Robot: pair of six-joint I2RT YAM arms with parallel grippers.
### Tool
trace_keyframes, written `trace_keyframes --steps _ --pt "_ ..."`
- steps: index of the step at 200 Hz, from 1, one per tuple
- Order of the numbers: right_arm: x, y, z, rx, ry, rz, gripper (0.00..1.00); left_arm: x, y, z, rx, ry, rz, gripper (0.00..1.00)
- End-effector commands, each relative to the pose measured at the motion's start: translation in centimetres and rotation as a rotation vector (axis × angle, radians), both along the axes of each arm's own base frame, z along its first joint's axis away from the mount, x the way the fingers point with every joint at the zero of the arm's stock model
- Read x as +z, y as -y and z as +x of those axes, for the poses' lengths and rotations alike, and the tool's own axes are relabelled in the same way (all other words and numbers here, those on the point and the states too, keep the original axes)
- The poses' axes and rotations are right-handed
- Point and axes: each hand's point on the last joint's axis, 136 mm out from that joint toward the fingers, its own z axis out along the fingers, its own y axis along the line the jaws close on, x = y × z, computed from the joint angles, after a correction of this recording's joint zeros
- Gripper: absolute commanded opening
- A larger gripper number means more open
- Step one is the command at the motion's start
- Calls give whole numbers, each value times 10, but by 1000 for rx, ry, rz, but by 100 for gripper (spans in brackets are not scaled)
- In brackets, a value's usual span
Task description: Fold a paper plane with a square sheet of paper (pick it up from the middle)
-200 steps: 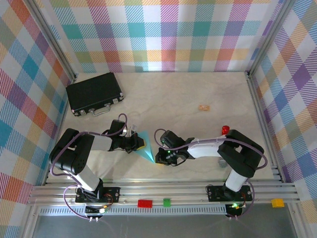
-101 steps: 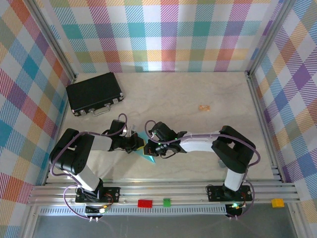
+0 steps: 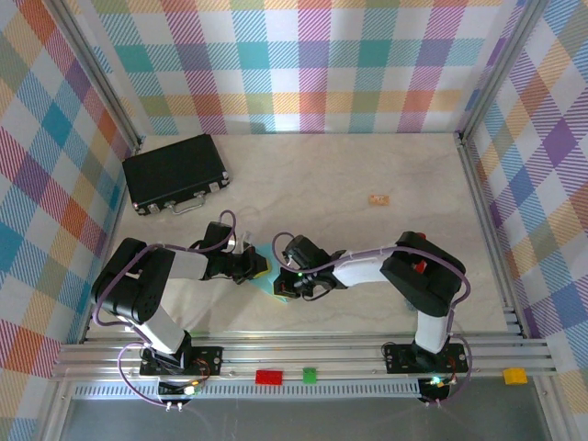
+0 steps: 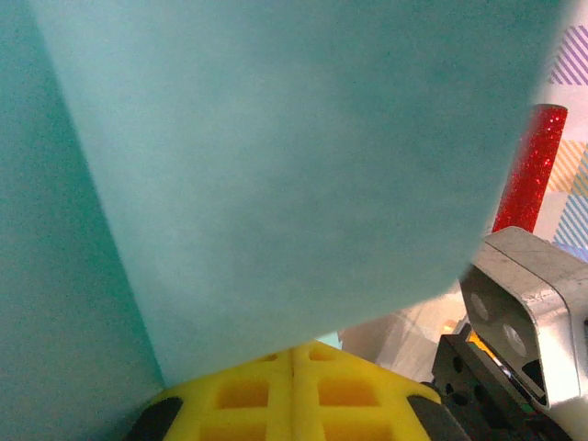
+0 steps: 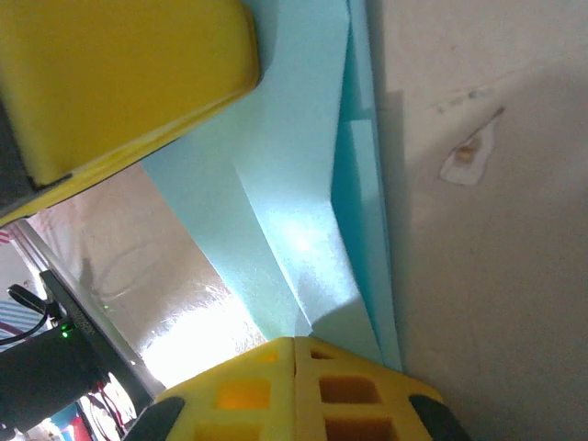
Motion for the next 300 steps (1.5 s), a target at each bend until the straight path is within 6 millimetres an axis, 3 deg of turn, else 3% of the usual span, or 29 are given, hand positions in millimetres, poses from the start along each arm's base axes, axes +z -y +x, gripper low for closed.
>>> trace_keyframes --steps 1,57,137,178,201,240,262,283,300 --pt "-27 23 -13 -48 -51 -71 0 -32 -18 -23 26 -117 101 2" --pt "-34 38 -30 -67 -90 -12 0 -35 -24 -23 43 -122 119 2" --pt "-27 55 -46 -11 -75 -37 0 -35 -24 -20 54 -121 109 1" --pt "29 28 -22 -4 33 57 0 -33 -24 -22 52 -116 102 1" --pt "48 10 -6 13 72 75 0 -32 -24 -22 54 -112 100 1" --pt "44 -12 23 -24 59 85 0 -29 -23 -20 55 -105 94 1" --pt "41 -26 30 -3 48 94 0 -30 -24 -21 57 -103 97 1" --pt "29 -26 33 -16 32 66 0 -28 -22 -19 57 -100 89 1" --pt "10 -15 31 -33 8 0 0 -28 -22 -19 59 -100 88 1"
